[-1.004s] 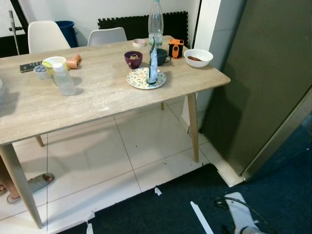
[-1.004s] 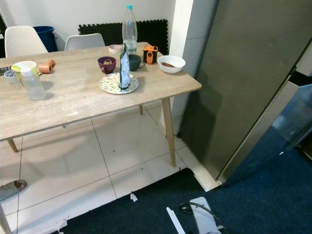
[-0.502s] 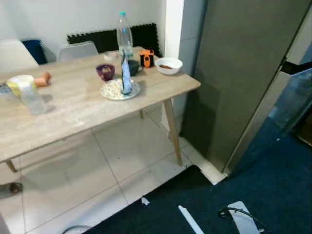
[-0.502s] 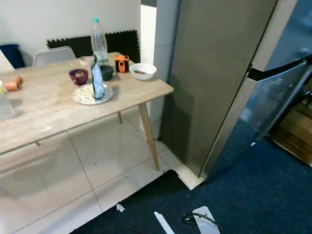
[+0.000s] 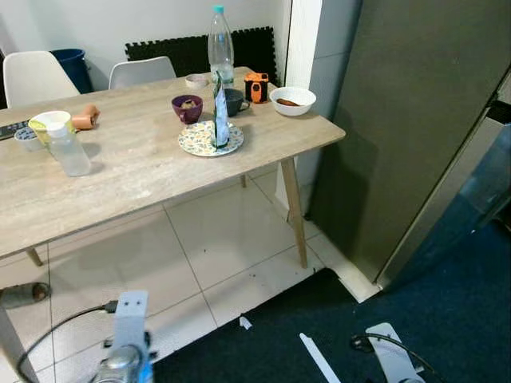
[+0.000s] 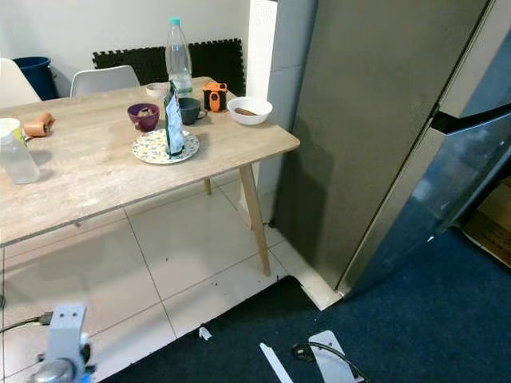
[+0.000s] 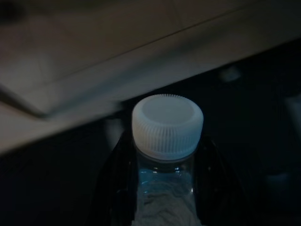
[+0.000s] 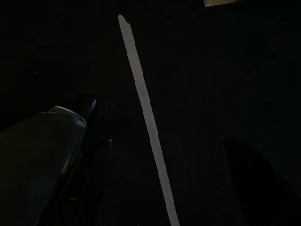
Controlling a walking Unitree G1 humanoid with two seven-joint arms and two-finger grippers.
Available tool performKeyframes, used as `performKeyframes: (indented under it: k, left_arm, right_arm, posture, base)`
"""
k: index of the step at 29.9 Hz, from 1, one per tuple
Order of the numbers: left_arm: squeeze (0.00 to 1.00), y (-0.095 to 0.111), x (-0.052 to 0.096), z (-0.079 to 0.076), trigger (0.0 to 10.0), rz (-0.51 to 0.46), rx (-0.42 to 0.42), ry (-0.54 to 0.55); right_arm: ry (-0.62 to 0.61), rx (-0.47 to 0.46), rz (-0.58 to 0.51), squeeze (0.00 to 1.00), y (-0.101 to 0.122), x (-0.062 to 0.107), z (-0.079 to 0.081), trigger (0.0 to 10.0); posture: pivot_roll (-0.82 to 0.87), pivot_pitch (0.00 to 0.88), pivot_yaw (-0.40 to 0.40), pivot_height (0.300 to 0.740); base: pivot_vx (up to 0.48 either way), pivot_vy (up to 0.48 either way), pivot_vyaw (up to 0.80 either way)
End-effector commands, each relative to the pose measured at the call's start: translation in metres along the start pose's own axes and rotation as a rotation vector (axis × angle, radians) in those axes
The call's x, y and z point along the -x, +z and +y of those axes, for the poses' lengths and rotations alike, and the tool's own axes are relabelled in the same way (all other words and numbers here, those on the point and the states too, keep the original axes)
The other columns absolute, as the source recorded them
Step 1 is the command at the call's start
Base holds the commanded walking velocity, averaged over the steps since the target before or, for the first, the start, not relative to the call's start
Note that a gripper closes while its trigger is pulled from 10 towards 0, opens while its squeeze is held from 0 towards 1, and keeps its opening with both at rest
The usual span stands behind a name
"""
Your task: Restocking fridge
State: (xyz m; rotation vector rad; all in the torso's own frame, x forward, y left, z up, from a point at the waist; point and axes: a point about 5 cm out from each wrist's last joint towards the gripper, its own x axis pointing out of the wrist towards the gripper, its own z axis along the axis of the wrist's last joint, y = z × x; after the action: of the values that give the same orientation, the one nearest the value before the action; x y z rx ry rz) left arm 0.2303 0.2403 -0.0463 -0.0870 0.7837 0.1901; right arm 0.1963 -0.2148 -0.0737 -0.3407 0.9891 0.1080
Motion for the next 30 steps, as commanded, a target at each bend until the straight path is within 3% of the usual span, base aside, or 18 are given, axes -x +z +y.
performKeyframes:
  k: [1, 2, 3, 8, 9, 10, 11, 13, 22, 26, 30]
  left_arm:
    - [0.0, -0.007, 0.0, -0.011, 10.0, 0.014, 0.036, -0.062]
    - [0.0, -0.025, 0.002, -0.041, 10.0, 0.079, 0.009, -0.202]
    - [0.0, -0.032, 0.004, -0.05, 10.0, 0.102, -0.012, -0.242]
    - [0.0, -0.054, 0.01, -0.072, 10.0, 0.177, -0.099, -0.322]
    - [0.0, -0.062, 0.013, -0.077, 10.0, 0.202, -0.159, -0.344]
    - [0.0, -0.062, 0.013, -0.077, 10.0, 0.202, -0.159, -0.344]
    - [0.0, -0.071, 0.016, -0.083, 10.0, 0.226, -0.242, -0.374]
    - [0.0, -0.074, 0.017, -0.083, 10.0, 0.225, -0.268, -0.354]
    - [0.0, -0.076, 0.017, -0.076, 10.0, 0.245, -0.219, -0.35]
    - [0.0, -0.08, 0.019, -0.073, 10.0, 0.252, -0.158, -0.321]
    - [0.0, -0.082, 0.019, -0.072, 10.0, 0.256, -0.162, -0.32]
  right_arm:
    - [0.001, 0.008, 0.009, 0.0, -0.002, 0.0, 0.001, 10.0]
    - [0.006, 0.013, 0.012, 0.0, -0.001, 0.0, 0.003, 10.0]
    - [0.009, 0.016, 0.014, 0.0, 0.0, 0.0, 0.004, 10.0]
    - [0.057, 0.006, 0.021, 0.0, 0.002, -0.001, 0.015, 10.0]
    - [0.08, 0.01, 0.019, 0.0, 0.003, -0.002, 0.021, 10.0]
    - [0.08, 0.01, 0.019, 0.0, 0.003, -0.002, 0.021, 10.0]
    - [0.104, 0.01, 0.017, 0.0, 0.004, -0.002, 0.027, 10.0]
    - [0.112, 0.007, 0.02, 0.0, 0.005, -0.002, 0.029, 10.0]
    - [0.127, 0.001, -0.019, 0.0, 0.015, -0.003, 0.029, 10.0]
    - [0.139, -0.027, -0.011, 0.0, 0.014, -0.003, 0.03, 10.0]
    - [0.143, -0.028, -0.009, 0.0, 0.013, -0.003, 0.029, 10.0]
  posture:
    - [-0.06, 0.027, -0.034, 0.74]
    - [-0.06, 0.02, -0.032, 0.74]
    - [-0.06, 0.02, -0.032, 0.74]
    - [-0.06, 0.006, -0.034, 0.74]
    - [-0.05, 0.0, -0.034, 0.74]
    - [-0.05, 0.0, -0.034, 0.74]
    - [-0.05, 0.0, -0.033, 0.74]
    - [-0.05, 0.0, -0.032, 0.74]
    - [-0.04, 0.0, -0.031, 0.74]
    - [-0.04, 0.0, -0.034, 0.74]
    - [-0.04, 0.0, -0.034, 0.74]
  base:
    - [0.0, 0.0, 0.0]
    - [0.0, 0.0, 0.0]
    - [0.0, 0.0, 0.0]
    - [0.0, 0.0, 0.0]
    - [0.0, 0.0, 0.0]
    - [0.0, 0.0, 0.0]
    - [0.0, 0.0, 0.0]
    - [0.0, 0.0, 0.0]
    - [0.0, 0.0, 0.0]
    - [0.0, 0.0, 0.0]
    - [0.0, 0.0, 0.0]
